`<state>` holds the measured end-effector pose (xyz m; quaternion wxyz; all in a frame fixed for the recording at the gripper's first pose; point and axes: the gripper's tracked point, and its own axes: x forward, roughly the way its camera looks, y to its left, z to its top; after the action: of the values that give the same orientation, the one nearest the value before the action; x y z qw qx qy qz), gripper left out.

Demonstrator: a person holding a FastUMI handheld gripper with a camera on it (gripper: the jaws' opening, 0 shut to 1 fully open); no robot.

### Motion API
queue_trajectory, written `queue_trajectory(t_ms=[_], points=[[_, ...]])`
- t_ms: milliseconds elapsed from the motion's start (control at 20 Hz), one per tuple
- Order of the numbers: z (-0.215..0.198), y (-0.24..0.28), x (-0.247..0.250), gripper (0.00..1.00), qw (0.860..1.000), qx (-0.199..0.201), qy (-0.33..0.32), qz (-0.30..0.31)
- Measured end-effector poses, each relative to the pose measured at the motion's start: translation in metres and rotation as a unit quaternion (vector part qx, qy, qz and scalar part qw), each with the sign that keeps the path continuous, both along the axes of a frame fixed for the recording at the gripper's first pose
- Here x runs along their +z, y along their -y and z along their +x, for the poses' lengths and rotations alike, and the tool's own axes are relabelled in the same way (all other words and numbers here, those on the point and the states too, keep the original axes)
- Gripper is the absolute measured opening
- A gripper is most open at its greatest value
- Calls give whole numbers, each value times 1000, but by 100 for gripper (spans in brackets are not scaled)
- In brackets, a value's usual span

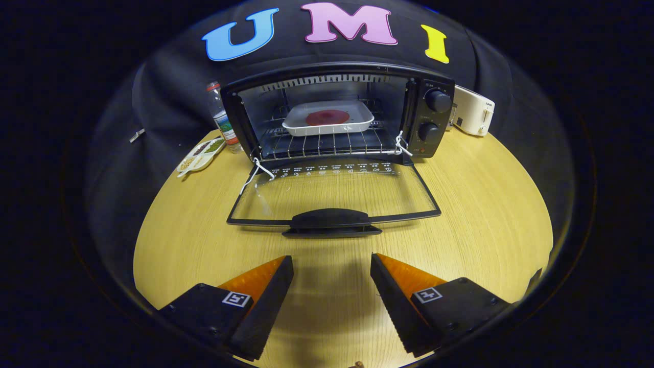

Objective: Open the toaster oven, put the food inside, and close the toaster oven door.

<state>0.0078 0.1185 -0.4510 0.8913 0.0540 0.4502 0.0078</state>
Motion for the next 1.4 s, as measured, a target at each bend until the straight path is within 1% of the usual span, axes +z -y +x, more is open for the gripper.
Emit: queue_trajectory(t_ms=[100,300,600,750,950,1050,1200,1400], points=[[7,-2,-11,99,1000,-11,-14,6],[10,3,-25,99,999,-22,-30,-8],[22,1,-28,99,999,-6,-31,-37],[29,0,-27,99,999,-6,-32,-36],[29,0,-27,99,998,-9,-51,-36],[29,1,-24,99,998,-10,-59,-36],[28,0,-11,99,998,-12,-54,-30],[26,0,18,99,1000,-15,-24,-10]])
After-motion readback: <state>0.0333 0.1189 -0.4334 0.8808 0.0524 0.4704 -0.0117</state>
